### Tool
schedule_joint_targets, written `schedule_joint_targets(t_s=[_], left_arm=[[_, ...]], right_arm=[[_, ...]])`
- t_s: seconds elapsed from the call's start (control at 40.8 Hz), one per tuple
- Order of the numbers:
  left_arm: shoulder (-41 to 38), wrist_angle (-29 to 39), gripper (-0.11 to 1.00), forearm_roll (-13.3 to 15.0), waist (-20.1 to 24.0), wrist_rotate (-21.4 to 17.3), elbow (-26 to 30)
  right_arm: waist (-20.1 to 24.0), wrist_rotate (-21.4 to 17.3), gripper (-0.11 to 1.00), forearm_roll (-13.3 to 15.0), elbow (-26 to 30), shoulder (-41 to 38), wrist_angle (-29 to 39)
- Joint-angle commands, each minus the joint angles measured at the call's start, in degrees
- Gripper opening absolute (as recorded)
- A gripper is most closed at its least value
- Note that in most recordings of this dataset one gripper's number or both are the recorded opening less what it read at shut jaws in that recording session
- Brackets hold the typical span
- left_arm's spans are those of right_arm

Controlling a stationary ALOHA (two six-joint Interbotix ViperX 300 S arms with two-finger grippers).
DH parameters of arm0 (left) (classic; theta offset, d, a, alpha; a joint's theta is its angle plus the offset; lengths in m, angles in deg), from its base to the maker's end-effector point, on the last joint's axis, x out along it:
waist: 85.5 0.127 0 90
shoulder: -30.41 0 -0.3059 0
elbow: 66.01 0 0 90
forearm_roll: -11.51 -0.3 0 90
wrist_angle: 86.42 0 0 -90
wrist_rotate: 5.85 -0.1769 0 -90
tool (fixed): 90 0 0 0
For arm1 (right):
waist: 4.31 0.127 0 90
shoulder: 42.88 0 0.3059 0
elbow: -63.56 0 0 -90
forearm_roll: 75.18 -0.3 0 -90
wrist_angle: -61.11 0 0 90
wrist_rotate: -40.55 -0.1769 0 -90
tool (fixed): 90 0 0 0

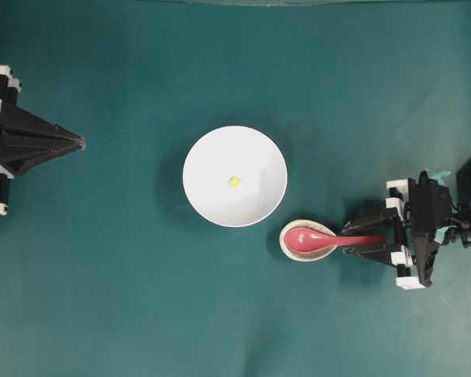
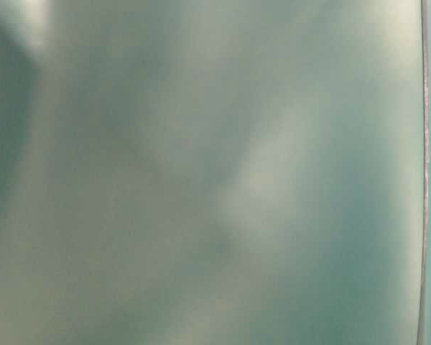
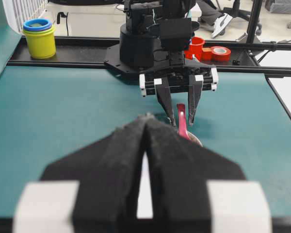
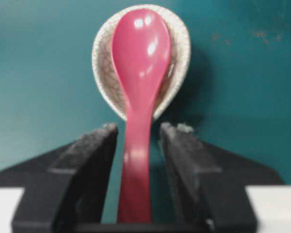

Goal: Scoop the yellow hexagonal prism block from the bowl with a spoon using the right arm.
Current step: 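Close the right gripper on the pink spoon handle, then lift the spoon with the right gripper and carry it over the bowl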

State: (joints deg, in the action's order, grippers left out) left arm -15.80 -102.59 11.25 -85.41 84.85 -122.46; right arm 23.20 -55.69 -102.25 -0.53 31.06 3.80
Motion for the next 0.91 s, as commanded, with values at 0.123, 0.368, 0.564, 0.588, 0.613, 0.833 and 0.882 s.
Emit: schedule_joint_targets(t_s=[0.123,0.368,0.564,0.588,0.613,0.833,0.882], left_arm=[[-0.4,-0.3,-0.01,-0.1,0.0,0.1,1.4],[-0.4,-0.6,-0.01,-0.1,-0.1,0.1,1.5],[-0.4,-1.0,-0.01,-0.1,0.0,0.1,1.5],[-0.4,-1.0,-0.01,-0.1,0.0,0.1,1.5],[-0.3,-1.1,-0.01,-0.1,0.0,0.1,1.6],[1.0,-1.2,-0.01,-0.1,0.0,0.1,1.7],[1.4,-1.1,-0.01,-0.1,0.0,0.1,1.8]], right_arm=[[0.2,0.0,0.45,-0.2,0.6,0.4,-0.4],[0.2,0.4,0.22,-0.1,1.0,0.4,-0.7],[-0.7,1.8,0.22,-0.2,2.5,1.1,-0.8],[-1.0,2.3,0.22,-0.2,2.8,1.4,-0.5],[-1.1,2.5,0.22,-0.2,3.2,1.8,-0.4],[-2.9,5.9,0.22,-0.2,5.7,5.9,2.2],[-3.5,6.9,0.22,-0.2,6.3,7.1,3.3]])
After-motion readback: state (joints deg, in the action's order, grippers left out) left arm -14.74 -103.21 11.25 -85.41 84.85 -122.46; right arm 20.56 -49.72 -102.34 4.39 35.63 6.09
